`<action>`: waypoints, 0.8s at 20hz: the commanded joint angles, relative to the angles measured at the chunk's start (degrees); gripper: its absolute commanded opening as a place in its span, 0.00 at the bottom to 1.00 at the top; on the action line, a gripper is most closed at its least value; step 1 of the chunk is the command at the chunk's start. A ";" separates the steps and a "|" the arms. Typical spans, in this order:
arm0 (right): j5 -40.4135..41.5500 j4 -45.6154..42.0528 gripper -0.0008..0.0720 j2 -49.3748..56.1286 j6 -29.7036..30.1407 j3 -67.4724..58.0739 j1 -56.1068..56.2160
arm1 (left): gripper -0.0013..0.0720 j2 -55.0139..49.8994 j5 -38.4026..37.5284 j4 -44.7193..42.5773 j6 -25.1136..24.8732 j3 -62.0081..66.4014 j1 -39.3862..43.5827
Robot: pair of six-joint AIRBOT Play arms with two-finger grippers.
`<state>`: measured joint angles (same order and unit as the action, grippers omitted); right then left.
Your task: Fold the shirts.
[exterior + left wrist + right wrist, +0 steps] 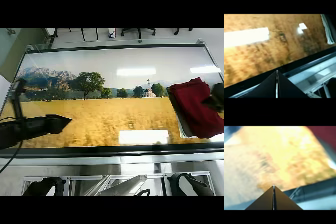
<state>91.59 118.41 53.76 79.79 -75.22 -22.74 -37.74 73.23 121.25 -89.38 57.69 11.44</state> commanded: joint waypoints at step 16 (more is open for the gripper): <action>-31.21 3.37 0.05 -15.41 -7.19 35.69 47.93 | 0.04 13.38 -18.75 -0.24 7.48 -25.38 19.23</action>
<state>60.82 120.81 37.82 72.82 -40.01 24.27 -26.17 54.33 121.05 -82.24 33.10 30.50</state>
